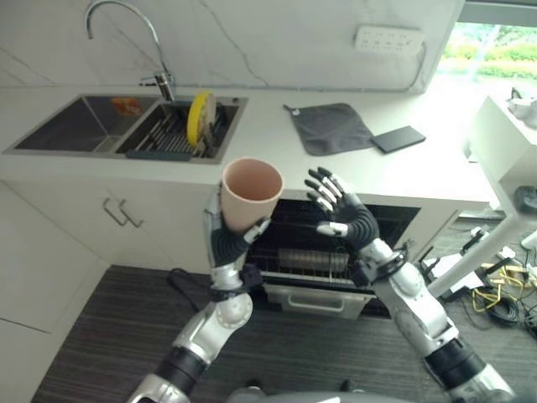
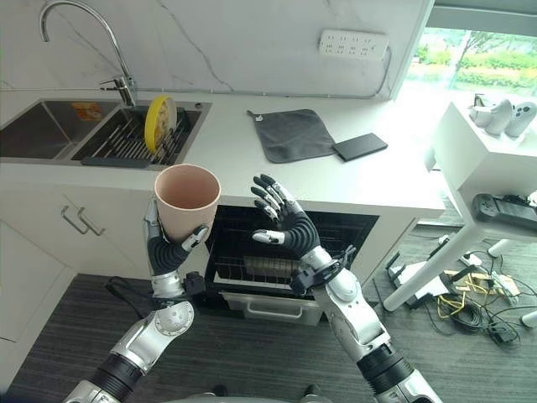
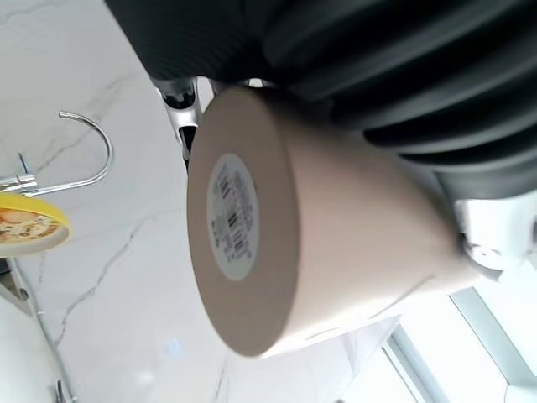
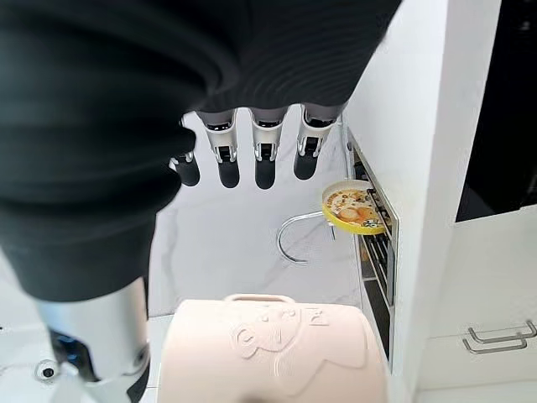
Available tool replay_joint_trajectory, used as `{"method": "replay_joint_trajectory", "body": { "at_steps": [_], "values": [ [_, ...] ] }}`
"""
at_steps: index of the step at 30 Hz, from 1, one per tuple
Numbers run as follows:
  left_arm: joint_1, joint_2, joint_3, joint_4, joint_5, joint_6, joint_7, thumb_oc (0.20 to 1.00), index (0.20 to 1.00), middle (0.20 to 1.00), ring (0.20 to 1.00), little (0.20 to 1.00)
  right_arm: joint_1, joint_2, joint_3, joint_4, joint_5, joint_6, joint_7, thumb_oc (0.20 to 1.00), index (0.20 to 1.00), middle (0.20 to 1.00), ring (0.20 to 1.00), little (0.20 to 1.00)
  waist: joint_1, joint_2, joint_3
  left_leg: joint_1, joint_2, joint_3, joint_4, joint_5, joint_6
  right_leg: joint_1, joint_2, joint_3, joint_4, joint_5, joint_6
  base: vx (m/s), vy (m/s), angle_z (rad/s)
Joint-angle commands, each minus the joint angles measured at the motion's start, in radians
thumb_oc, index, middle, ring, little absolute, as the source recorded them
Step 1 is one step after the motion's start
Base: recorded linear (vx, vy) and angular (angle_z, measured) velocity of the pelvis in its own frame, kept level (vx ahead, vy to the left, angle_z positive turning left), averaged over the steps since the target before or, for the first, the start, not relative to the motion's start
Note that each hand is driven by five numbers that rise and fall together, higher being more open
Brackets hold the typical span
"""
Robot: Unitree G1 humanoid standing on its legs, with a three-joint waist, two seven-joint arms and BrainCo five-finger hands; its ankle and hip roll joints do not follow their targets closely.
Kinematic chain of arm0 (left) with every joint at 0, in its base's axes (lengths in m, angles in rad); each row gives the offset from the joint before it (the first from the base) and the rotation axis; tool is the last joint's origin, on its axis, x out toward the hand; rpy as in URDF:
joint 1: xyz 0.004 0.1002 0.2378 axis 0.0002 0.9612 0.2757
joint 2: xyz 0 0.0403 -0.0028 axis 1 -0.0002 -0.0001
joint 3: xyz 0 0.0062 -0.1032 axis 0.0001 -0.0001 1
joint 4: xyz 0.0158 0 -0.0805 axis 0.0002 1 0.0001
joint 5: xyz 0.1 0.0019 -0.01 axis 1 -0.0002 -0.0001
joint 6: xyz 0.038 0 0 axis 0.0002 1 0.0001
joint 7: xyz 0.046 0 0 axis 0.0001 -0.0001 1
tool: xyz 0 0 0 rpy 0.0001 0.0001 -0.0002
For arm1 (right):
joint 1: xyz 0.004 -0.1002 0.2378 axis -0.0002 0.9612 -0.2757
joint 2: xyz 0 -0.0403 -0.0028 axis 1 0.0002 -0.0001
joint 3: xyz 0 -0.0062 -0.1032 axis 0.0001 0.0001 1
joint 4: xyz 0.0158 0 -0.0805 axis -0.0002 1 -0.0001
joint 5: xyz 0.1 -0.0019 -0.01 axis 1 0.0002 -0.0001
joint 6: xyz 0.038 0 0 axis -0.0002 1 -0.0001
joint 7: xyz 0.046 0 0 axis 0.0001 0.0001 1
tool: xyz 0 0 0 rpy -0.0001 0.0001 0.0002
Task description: Place the dishes in the dishwasher.
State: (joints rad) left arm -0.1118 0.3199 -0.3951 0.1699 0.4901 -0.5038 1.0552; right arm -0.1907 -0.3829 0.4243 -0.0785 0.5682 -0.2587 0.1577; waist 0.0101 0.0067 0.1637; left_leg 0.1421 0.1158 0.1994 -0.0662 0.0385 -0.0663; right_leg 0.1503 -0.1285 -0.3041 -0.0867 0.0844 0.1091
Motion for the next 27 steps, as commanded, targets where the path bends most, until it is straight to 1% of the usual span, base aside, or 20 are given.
{"method": "replay_joint_trajectory", "body": {
  "at_steps": [1, 9, 17, 23, 27],
  "values": [
    [-0.097, 0.039, -0.037, 0.001, 0.035, -0.036, 0.005, 0.200, 0.200, 0.200, 0.200, 0.200, -0.099, 0.036, 0.004, -0.027, 0.008, -0.003, 0.011, 1.000, 1.000, 1.000, 1.000, 1.000, 0.018, -0.037, 0.003, 0.028, -0.018, 0.011, 0.060, -0.126, 0.011, 0.013, -0.021, 0.017, 0.076, -0.139, 0.014, 0.00, 0.000, 0.00],
    [-0.104, 0.037, -0.055, -0.001, 0.045, -0.039, -0.001, 0.200, 0.200, 0.200, 0.200, 0.200, -0.134, 0.051, 0.031, -0.028, 0.015, 0.017, 0.022, 1.000, 1.000, 1.000, 1.000, 1.000, 0.026, -0.036, 0.003, 0.031, -0.017, 0.010, 0.056, -0.125, 0.009, 0.018, -0.022, 0.012, 0.071, -0.136, 0.013, 0.00, 0.000, 0.00],
    [-0.124, 0.037, -0.089, -0.011, 0.067, -0.011, -0.009, 0.200, 0.200, 0.200, 0.200, 0.200, -0.179, 0.070, 0.062, -0.031, 0.031, 0.070, 0.012, 1.000, 1.000, 1.000, 1.000, 1.000, 0.033, -0.034, 0.002, 0.033, -0.016, 0.007, 0.059, -0.125, 0.008, 0.023, -0.022, 0.008, 0.070, -0.137, 0.011, 0.00, -0.003, 0.01],
    [-0.134, 0.041, -0.103, -0.006, 0.051, -0.013, -0.018, 0.200, 0.200, 0.200, 0.200, 0.200, -0.214, 0.082, 0.087, -0.023, 0.034, 0.091, 0.029, 1.000, 1.000, 1.000, 1.000, 1.000, 0.042, -0.033, 0.002, 0.032, -0.015, 0.003, 0.065, -0.127, 0.007, 0.025, -0.023, 0.005, 0.073, -0.140, 0.010, 0.00, 0.000, 0.00],
    [-0.143, 0.036, -0.129, 0.004, 0.046, -0.005, -0.034, 0.200, 0.200, 0.200, 0.200, 0.200, -0.248, 0.090, 0.102, -0.020, 0.029, 0.096, 0.008, 1.000, 1.000, 1.000, 1.000, 1.000, 0.051, -0.034, 0.002, 0.029, -0.018, -0.003, 0.067, -0.129, 0.009, 0.027, -0.024, 0.003, 0.074, -0.141, 0.009, 0.02, -0.004, 0.04]
  ]
}}
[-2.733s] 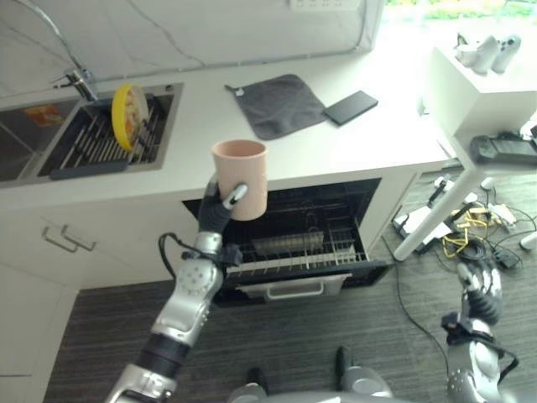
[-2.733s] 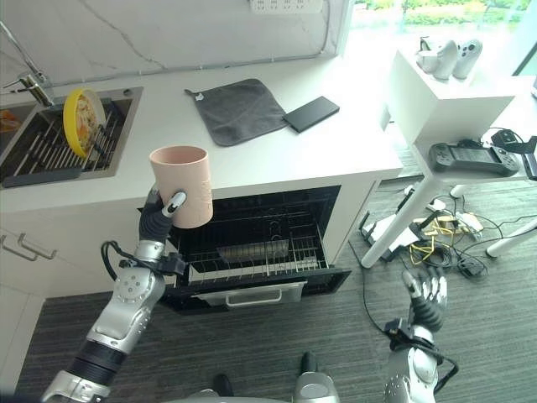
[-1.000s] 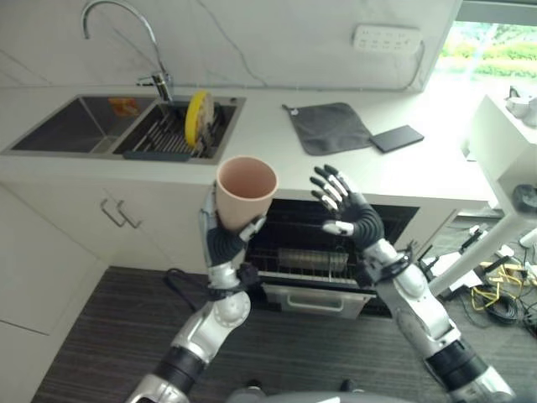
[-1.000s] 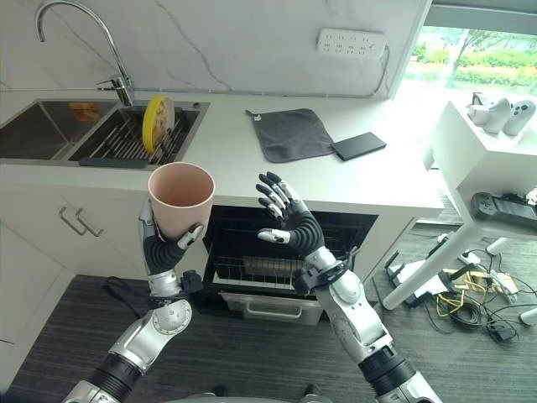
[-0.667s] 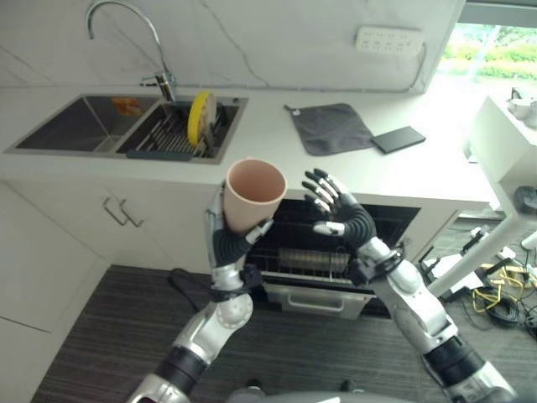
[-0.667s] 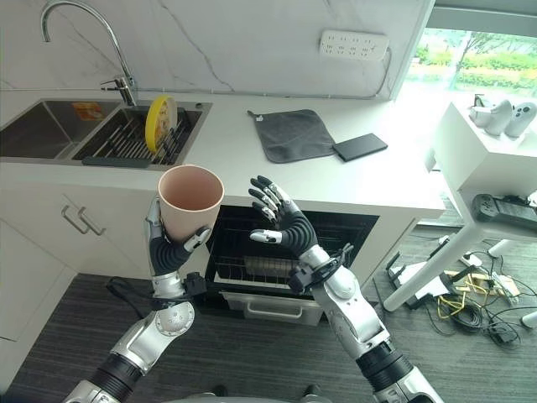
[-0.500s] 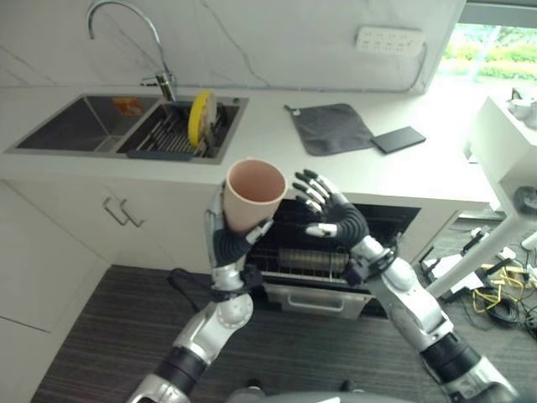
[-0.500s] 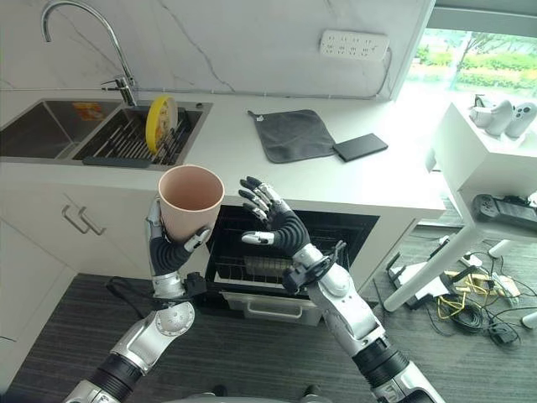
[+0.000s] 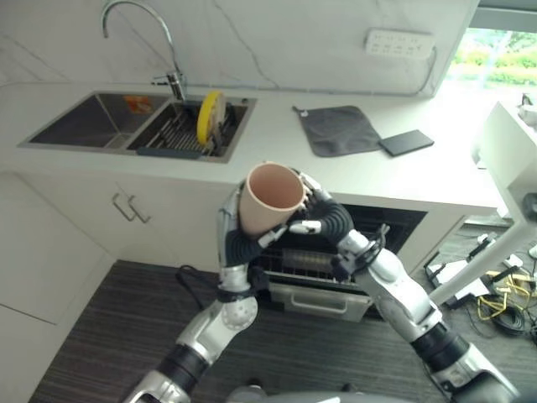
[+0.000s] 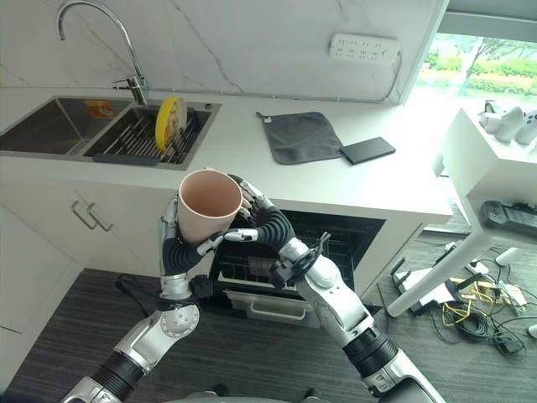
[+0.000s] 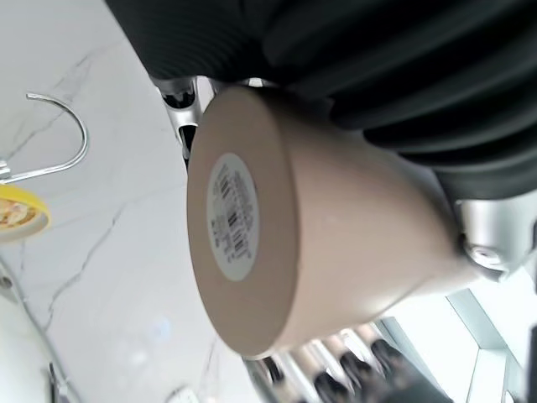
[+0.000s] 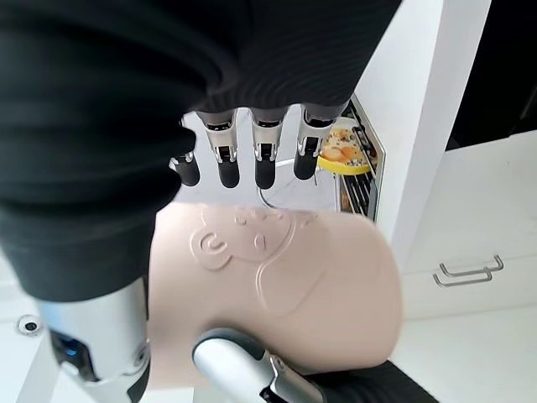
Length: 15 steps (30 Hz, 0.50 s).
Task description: Place the dishes in the dishwasher.
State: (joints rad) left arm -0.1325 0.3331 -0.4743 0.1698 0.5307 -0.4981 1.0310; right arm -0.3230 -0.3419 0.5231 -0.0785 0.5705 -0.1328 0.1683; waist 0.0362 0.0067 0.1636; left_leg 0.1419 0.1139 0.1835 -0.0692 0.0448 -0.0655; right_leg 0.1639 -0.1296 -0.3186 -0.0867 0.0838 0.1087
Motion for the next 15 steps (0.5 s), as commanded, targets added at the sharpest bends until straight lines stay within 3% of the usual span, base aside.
{"method": "replay_joint_trajectory", "body": {
  "at_steps": [1, 9, 15],
  "values": [
    [-0.124, 0.022, -0.053, 0.007, 0.004, -0.008, -0.013, 0.200, 0.200, 0.200, 0.200, 0.200, -0.122, 0.051, 0.004, -0.020, 0.028, -0.027, -0.006, 1.000, 1.000, 1.000, 1.000, 1.000, 0.026, -0.034, 0.002, 0.029, -0.016, 0.012, 0.071, -0.136, 0.009, 0.013, -0.023, 0.017, 0.075, -0.141, 0.009, 0.02, -0.006, 0.06],
    [-0.128, 0.020, -0.086, 0.024, 0.019, -0.020, -0.029, 0.200, 0.200, 0.200, 0.200, 0.200, -0.168, 0.064, 0.021, -0.010, 0.036, 0.016, -0.042, 1.000, 1.000, 1.000, 1.000, 1.000, 0.038, -0.037, 0.010, 0.023, -0.023, 0.004, 0.082, -0.142, 0.014, 0.009, -0.025, 0.016, 0.087, -0.143, 0.009, 0.01, -0.004, 0.04],
    [-0.124, 0.027, -0.105, 0.028, 0.031, 0.024, -0.032, 0.200, 0.200, 0.200, 0.200, 0.200, -0.182, 0.065, 0.030, -0.005, 0.023, 0.017, -0.052, 1.000, 1.000, 1.000, 1.000, 1.000, 0.044, -0.038, 0.017, 0.016, -0.027, 0.001, 0.095, -0.148, 0.020, 0.004, -0.029, 0.018, 0.095, -0.143, 0.010, 0.00, 0.000, 0.00]
  ]
}}
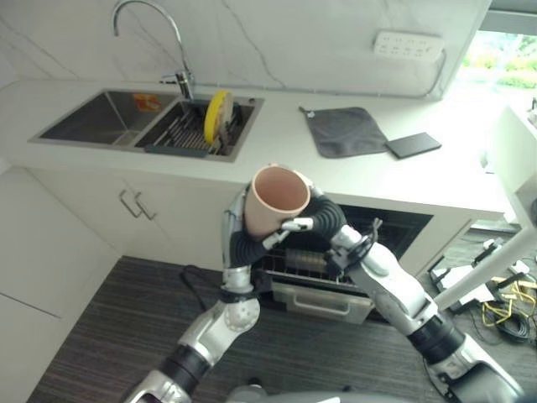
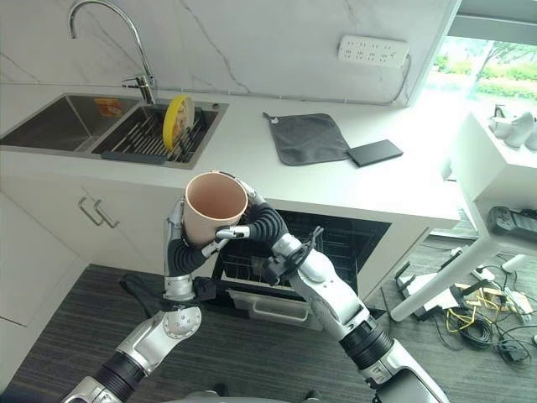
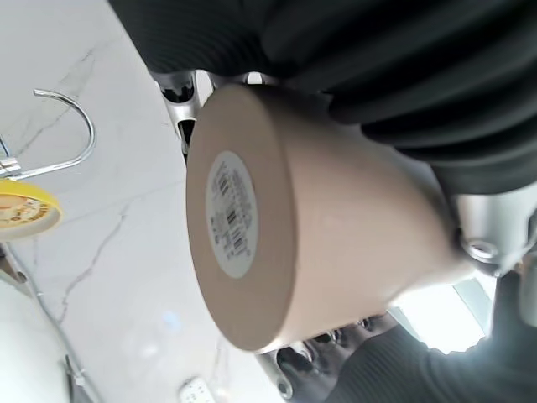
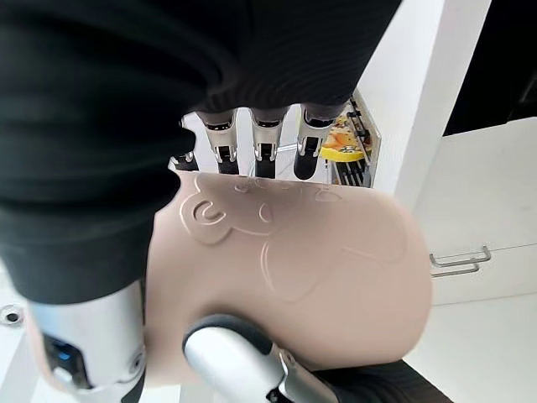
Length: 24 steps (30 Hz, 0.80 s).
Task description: Place the dishes in the dishwasher.
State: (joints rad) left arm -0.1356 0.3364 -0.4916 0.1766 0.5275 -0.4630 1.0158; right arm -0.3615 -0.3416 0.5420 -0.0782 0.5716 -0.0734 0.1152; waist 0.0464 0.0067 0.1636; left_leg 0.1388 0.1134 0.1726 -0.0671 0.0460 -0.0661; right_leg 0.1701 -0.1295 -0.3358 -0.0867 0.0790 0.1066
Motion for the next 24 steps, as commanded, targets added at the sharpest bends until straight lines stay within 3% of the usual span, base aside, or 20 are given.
{"method": "replay_joint_trajectory", "body": {
  "at_steps": [1, 7, 9, 24],
  "values": [
    [-0.120, 0.026, -0.092, 0.020, 0.036, -0.004, -0.019, 0.200, 0.200, 0.200, 0.200, 0.200, -0.148, 0.065, 0.013, -0.007, 0.018, -0.042, -0.005, 1.000, 1.000, 1.000, 1.000, 1.000, 0.035, -0.038, 0.018, 0.018, -0.027, 0.012, 0.095, -0.150, 0.021, -0.003, -0.029, 0.035, 0.096, -0.139, 0.012, 0.00, 0.000, 0.00],
    [-0.120, 0.033, -0.108, 0.032, 0.053, 0.028, 0.004, 0.200, 0.200, 0.200, 0.200, 0.200, -0.172, 0.070, 0.025, -0.002, 0.010, -0.028, -0.047, 1.000, 1.000, 1.000, 1.000, 1.000, 0.039, -0.036, 0.021, 0.016, -0.029, 0.011, 0.099, -0.153, 0.022, -0.005, -0.029, 0.035, 0.099, -0.141, 0.011, 0.00, 0.000, 0.00],
    [-0.122, 0.041, -0.110, 0.036, 0.059, 0.110, 0.004, 0.200, 0.200, 0.200, 0.200, 0.200, -0.174, 0.073, 0.030, 0.009, 0.013, -0.025, -0.067, 1.000, 1.000, 1.000, 1.000, 1.000, 0.039, -0.034, 0.021, 0.015, -0.030, 0.011, 0.102, -0.154, 0.022, -0.005, -0.029, 0.036, 0.099, -0.141, 0.011, 0.04, 0.002, 0.01],
    [-0.183, 0.049, -0.172, 0.058, 0.147, 0.162, 0.044, 0.200, 0.200, 0.200, 0.200, 0.200, -0.221, 0.134, 0.101, 0.054, 0.047, -0.026, -0.111, 1.000, 1.000, 1.000, 1.000, 1.000, 0.047, -0.029, 0.035, -0.002, -0.044, 0.011, 0.144, -0.176, 0.035, -0.017, -0.045, 0.034, 0.117, -0.140, 0.016, 0.00, -0.002, 0.01]
  ]
}}
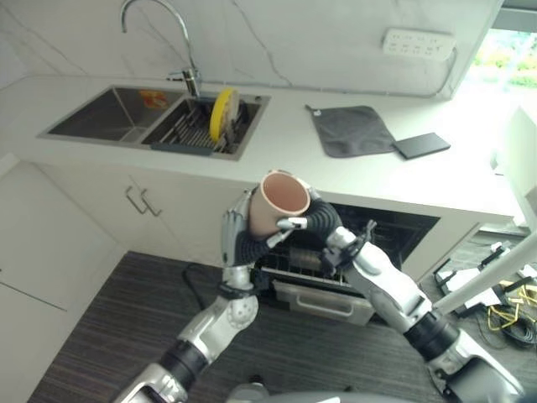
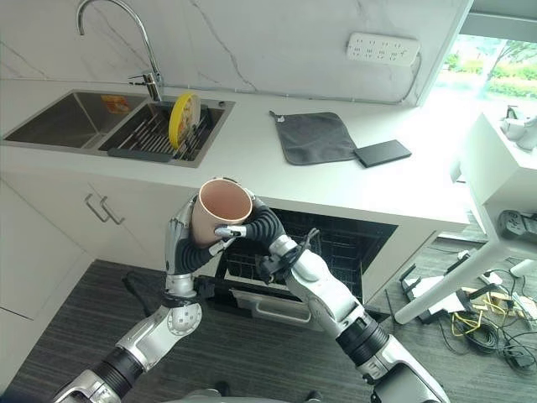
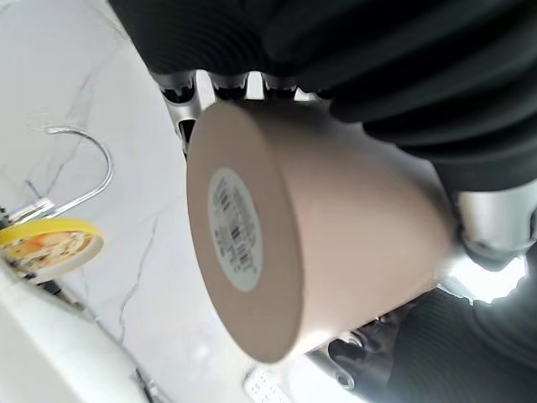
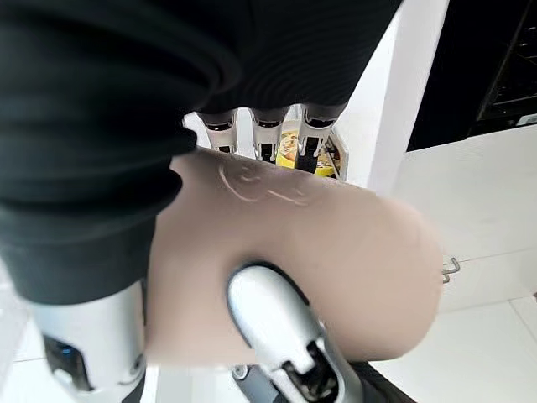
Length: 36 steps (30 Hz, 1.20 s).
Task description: Place the dishes in the dishwasher.
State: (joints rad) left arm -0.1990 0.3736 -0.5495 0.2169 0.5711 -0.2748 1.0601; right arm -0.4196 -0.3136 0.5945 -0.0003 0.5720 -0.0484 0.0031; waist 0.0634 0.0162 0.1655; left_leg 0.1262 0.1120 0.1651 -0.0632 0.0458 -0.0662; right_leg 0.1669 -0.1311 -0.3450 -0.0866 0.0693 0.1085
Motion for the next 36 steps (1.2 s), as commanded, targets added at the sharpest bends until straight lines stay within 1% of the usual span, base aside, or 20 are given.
{"method": "replay_joint_trajectory", "body": {
  "at_steps": [1, 4, 8, 14, 18, 20, 25, 27, 28, 32, 33, 34, 36],
  "values": [
    [-0.124, 0.009, -0.120, 0.019, 0.103, -0.028, 0.000, 0.200, 0.200, 0.200, 0.200, 0.200, -0.165, 0.111, 0.051, -0.019, 0.055, -0.053, 0.001, 1.000, 1.000, 1.000, 1.000, 1.000, 0.030, -0.038, 0.033, 0.012, -0.043, 0.019, 0.141, -0.177, 0.036, -0.014, -0.044, 0.044, 0.118, -0.131, 0.015, 0.01, -0.004, 0.05],
    [-0.142, -0.003, -0.137, 0.029, 0.108, -0.039, 0.006, 0.200, 0.200, 0.200, 0.200, 0.200, -0.172, 0.130, 0.057, -0.010, 0.081, -0.054, 0.009, 1.000, 1.000, 1.000, 1.000, 1.000, 0.028, -0.037, 0.032, 0.013, -0.047, 0.019, 0.139, -0.178, 0.039, -0.017, -0.045, 0.047, 0.121, -0.131, 0.017, 0.00, 0.000, 0.00],
    [-0.159, -0.013, -0.151, 0.024, 0.105, -0.036, 0.010, 0.200, 0.200, 0.200, 0.200, 0.200, -0.176, 0.139, 0.061, -0.005, 0.102, -0.052, 0.008, 1.000, 1.000, 1.000, 1.000, 1.000, 0.027, -0.037, 0.032, 0.013, -0.050, 0.019, 0.139, -0.179, 0.041, -0.018, -0.045, 0.049, 0.121, -0.131, 0.017, 0.00, 0.000, 0.00],
    [-0.196, -0.030, -0.171, 0.005, 0.113, -0.032, -0.003, 0.200, 0.200, 0.200, 0.200, 0.200, -0.186, 0.155, 0.061, 0.007, 0.096, -0.056, -0.008, 1.000, 1.000, 1.000, 1.000, 1.000, 0.027, -0.038, 0.030, 0.014, -0.052, 0.018, 0.136, -0.178, 0.043, -0.016, -0.046, 0.044, 0.120, -0.130, 0.018, 0.00, 0.000, 0.00],
    [-0.218, -0.040, -0.197, -0.004, 0.120, 0.006, -0.029, 0.200, 0.200, 0.200, 0.200, 0.200, -0.200, 0.162, 0.059, 0.010, 0.090, -0.062, -0.013, 1.000, 1.000, 1.000, 1.000, 1.000, 0.025, -0.040, 0.031, 0.015, -0.051, 0.018, 0.129, -0.177, 0.043, -0.018, -0.045, 0.044, 0.119, -0.129, 0.020, -0.02, -0.021, 0.04],
    [-0.222, -0.042, -0.202, -0.002, 0.123, 0.013, -0.044, 0.200, 0.200, 0.200, 0.200, 0.200, -0.204, 0.162, 0.057, 0.006, 0.087, -0.061, -0.017, 1.000, 1.000, 1.000, 1.000, 1.000, 0.024, -0.040, 0.032, 0.016, -0.050, 0.019, 0.128, -0.176, 0.042, -0.017, -0.045, 0.043, 0.117, -0.129, 0.020, -0.03, -0.017, 0.02],
    [-0.209, -0.040, -0.222, 0.022, 0.135, 0.036, -0.059, 0.200, 0.200, 0.200, 0.200, 0.200, -0.210, 0.158, 0.051, 0.000, 0.089, -0.071, -0.053, 1.000, 1.000, 1.000, 1.000, 1.000, 0.021, -0.036, 0.033, 0.018, -0.049, 0.021, 0.125, -0.176, 0.040, -0.017, -0.044, 0.045, 0.113, -0.130, 0.018, -0.01, 0.000, 0.00],
    [-0.207, -0.038, -0.221, 0.033, 0.141, 0.037, -0.049, 0.200, 0.200, 0.200, 0.200, 0.200, -0.211, 0.156, 0.049, 0.000, 0.095, -0.080, -0.064, 1.000, 1.000, 1.000, 1.000, 1.000, 0.019, -0.033, 0.034, 0.018, -0.048, 0.022, 0.126, -0.175, 0.039, -0.016, -0.044, 0.045, 0.112, -0.130, 0.017, -0.02, 0.007, 0.00],
    [-0.205, -0.035, -0.218, 0.036, 0.144, 0.037, -0.049, 0.200, 0.200, 0.200, 0.200, 0.200, -0.209, 0.154, 0.047, 0.001, 0.087, -0.091, -0.092, 1.000, 1.000, 1.000, 1.000, 1.000, 0.019, -0.031, 0.034, 0.018, -0.048, 0.021, 0.125, -0.174, 0.039, -0.015, -0.044, 0.046, 0.110, -0.130, 0.016, 0.00, 0.000, 0.00],
    [-0.200, -0.029, -0.217, 0.038, 0.139, 0.033, -0.053, 0.200, 0.200, 0.200, 0.200, 0.200, -0.203, 0.157, 0.035, 0.006, 0.065, -0.124, -0.138, 1.000, 1.000, 1.000, 1.000, 1.000, 0.018, -0.026, 0.035, 0.020, -0.045, 0.022, 0.120, -0.170, 0.037, -0.012, -0.044, 0.042, 0.108, -0.130, 0.014, 0.00, 0.000, 0.00],
    [-0.200, -0.029, -0.217, 0.038, 0.139, 0.033, -0.053, 0.200, 0.200, 0.200, 0.200, 0.200, -0.203, 0.157, 0.035, 0.006, 0.065, -0.124, -0.138, 1.000, 1.000, 1.000, 1.000, 1.000, 0.018, -0.026, 0.035, 0.020, -0.045, 0.022, 0.120, -0.170, 0.037, -0.012, -0.044, 0.042, 0.108, -0.130, 0.014, 0.00, 0.000, 0.00],
    [-0.196, -0.032, -0.219, 0.042, 0.142, 0.033, -0.053, 0.200, 0.200, 0.200, 0.200, 0.200, -0.199, 0.163, 0.025, 0.013, 0.049, -0.139, -0.156, 1.000, 1.000, 1.000, 1.000, 1.000, 0.017, -0.021, 0.034, 0.022, -0.044, 0.022, 0.111, -0.164, 0.035, -0.010, -0.043, 0.039, 0.107, -0.131, 0.013, -0.01, 0.030, 0.01],
    [-0.193, -0.035, -0.221, 0.043, 0.143, 0.034, -0.048, 0.200, 0.200, 0.200, 0.200, 0.200, -0.196, 0.165, 0.020, 0.014, 0.049, -0.135, -0.150, 1.000, 1.000, 1.000, 1.000, 1.000, 0.016, -0.017, 0.036, 0.023, -0.042, 0.021, 0.103, -0.158, 0.033, -0.008, -0.042, 0.037, 0.106, -0.133, 0.011, -0.01, 0.039, 0.01]
  ]
}}
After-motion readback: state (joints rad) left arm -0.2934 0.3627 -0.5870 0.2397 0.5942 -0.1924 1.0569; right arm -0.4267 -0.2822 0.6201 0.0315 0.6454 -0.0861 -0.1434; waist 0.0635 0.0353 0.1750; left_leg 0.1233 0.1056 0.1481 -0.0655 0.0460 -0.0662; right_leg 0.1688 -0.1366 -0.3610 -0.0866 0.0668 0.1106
